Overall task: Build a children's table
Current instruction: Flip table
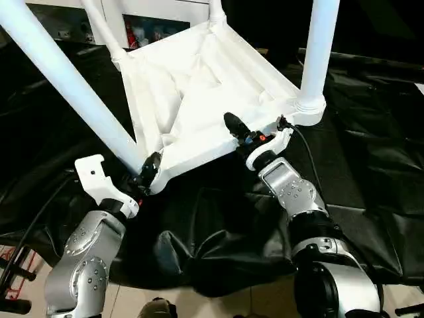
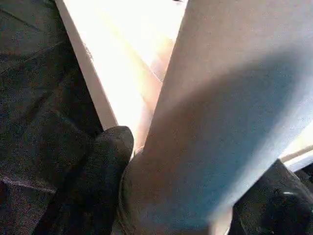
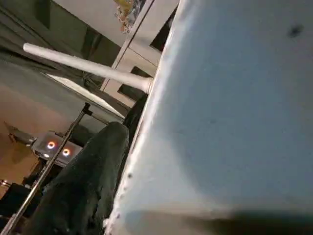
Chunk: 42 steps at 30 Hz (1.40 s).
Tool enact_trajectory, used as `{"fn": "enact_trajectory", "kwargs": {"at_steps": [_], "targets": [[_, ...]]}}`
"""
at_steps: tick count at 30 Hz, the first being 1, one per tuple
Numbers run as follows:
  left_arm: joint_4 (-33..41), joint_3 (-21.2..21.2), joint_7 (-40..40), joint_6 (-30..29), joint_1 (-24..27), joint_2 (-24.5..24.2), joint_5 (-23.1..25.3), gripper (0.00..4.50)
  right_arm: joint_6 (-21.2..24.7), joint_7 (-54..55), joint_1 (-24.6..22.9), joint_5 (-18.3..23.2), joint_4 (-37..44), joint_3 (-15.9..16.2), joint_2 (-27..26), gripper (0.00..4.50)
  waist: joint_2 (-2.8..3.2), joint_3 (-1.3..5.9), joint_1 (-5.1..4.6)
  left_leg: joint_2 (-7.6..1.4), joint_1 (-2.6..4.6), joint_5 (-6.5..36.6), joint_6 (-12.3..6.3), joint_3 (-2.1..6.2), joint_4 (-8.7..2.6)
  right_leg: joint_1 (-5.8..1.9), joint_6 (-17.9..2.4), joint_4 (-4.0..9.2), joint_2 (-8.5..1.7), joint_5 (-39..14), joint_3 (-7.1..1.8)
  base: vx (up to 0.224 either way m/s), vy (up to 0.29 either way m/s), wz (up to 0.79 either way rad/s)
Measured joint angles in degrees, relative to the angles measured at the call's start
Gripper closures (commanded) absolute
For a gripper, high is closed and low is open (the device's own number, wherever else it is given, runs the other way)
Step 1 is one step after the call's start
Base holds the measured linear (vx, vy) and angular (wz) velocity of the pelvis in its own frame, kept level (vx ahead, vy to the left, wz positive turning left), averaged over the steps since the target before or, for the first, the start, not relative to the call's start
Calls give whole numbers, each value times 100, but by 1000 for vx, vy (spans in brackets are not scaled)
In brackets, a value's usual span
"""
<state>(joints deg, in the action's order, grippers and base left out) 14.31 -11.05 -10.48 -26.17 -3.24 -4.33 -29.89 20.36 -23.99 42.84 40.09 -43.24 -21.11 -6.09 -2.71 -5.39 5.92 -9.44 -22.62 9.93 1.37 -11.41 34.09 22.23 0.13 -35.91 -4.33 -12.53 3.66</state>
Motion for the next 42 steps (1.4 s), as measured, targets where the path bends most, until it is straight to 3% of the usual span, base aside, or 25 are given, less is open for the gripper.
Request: {"fn": "enact_trajectory", "kwargs": {"at_steps": [3, 7, 8, 11, 14, 18, 25, 33, 42], "targets": [[0, 29, -7, 0, 0, -14, 0, 169, -46, -1, 0, -25, -29, -14, 7, 198, 2, -1, -2, 0, 0, 0, 0, 0, 0, 0, 0, 0, 0, 0, 0, 0, 0, 0], [-2, 76, -9, -23, 30, -22, 36, 169, -63, 7, 0, -40, -84, -51, 8, 215, 5, -3, -11, 0, -6, 0, 0, 0, 0, 6, 0, 0, 0, 0, 0, 0, 0, 0], [-5, 75, -15, -25, 30, -23, 36, 113, -64, 12, 1, -36, -84, -60, 6, 220, 7, -4, -12, 0, -6, 0, 0, 0, 0, 7, 0, -1, 0, 0, 0, 0, 0, 0], [2, -24, -223, -106, 41, -15, -271, 91, -76, 35, 1, -23, -113, -111, 36, 226, 8, -5, -6, 0, -22, -1, -1, -1, 0, 19, -1, -1, 0, 1, 1, 0, 0, 0], [178, -31, -557, -275, 225, -317, -491, 58, -84, 51, 2, 13, -145, -141, 55, 229, 11, -6, -8, 0, -55, -11, -17, -7, 1, 63, -6, -15, 0, 1, -2, 0, 0, 0], [468, -16, -1024, -511, 536, -665, -717, 18, -100, 121, 62, 31, -146, -265, 190, 229, 33, -20, 31, -3, -56, -20, -24, -8, 1, 67, -18, -29, 0, -6, 1, 0, 0, 0], [767, 172, -1671, -723, 955, -1545, -643, 0, -387, 422, 164, -161, -20, -242, 343, 230, 66, -41, 111, -11, -55, -30, -2, -18, 0, 60, -26, -34, -1, 3, 4, 0, 0, 0], [1380, 696, -1677, -735, 398, -1595, -468, 0, -590, 873, 36, -833, 871, 193, 743, 232, 58, -35, 176, -19, -49, -42, 5, -42, -1, 55, -8, -36, -7, 28, -4, 0, 0, 0], [1637, 1034, -1404, -712, -408, -1508, -236, 0, -439, 1651, -322, -1129, 1948, 353, 1054, 232, 62, -27, 200, -17, -39, -51, 19, -46, 0, 45, 8, -35, -7, 46, -11, 0, 0, 0]]}}
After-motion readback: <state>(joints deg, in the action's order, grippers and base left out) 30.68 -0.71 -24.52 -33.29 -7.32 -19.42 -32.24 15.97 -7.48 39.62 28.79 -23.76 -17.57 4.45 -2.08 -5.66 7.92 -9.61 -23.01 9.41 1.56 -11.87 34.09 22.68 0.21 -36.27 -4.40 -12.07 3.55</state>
